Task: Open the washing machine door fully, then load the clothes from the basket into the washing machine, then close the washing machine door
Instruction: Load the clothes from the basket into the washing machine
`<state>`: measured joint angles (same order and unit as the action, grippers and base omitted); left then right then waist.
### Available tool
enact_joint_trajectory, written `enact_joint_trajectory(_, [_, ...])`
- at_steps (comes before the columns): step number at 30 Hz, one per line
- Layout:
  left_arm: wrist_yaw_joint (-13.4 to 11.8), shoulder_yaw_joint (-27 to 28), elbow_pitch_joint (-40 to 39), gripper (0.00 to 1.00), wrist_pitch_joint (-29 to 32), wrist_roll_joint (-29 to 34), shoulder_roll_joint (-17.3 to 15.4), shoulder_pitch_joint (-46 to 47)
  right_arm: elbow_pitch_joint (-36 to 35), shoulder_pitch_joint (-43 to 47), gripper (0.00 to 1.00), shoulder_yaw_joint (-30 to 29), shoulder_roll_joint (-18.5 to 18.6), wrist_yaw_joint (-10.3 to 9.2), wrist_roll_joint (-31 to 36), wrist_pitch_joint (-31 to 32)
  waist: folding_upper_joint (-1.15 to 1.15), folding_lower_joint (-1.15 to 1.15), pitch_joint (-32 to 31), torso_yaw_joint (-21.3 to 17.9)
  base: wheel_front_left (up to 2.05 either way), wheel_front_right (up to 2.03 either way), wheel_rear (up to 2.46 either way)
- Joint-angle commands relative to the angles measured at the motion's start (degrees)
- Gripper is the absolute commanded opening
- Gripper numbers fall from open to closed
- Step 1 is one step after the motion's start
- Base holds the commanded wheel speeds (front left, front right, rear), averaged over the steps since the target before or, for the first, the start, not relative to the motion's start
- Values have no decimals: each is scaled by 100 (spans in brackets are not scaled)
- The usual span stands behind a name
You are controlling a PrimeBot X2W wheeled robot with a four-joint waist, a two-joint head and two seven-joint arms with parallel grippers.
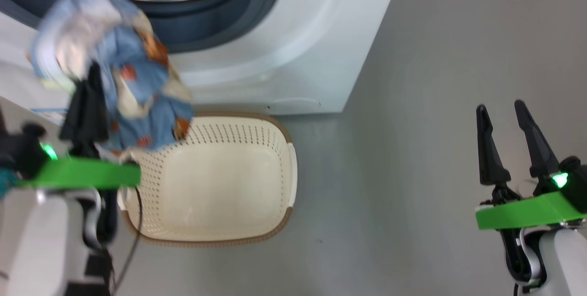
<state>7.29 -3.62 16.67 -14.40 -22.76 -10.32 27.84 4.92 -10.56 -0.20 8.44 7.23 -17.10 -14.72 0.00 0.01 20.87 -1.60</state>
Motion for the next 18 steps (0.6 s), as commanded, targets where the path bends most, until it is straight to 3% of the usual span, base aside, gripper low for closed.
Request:
enact_joint_trajectory(1, [20,208,13,0,-60,-63,-267,424,-156,-153,100,130,16,25,-13,-28,0,-1,497,-180,0,0,0])
enact_joint_trajectory(7, [20,182,559,0,-60,-118,-501,1408,-165,-389,100,176,-62,25,-24,-28,0,-1,818,-327,0,0,0])
enact_joint_trajectory(18, [20,-166,2355,0,-60,-223,-831,3539,-163,-745,100,321,-178,25,-35,-28,0,-1,1389,-622,0,0,0])
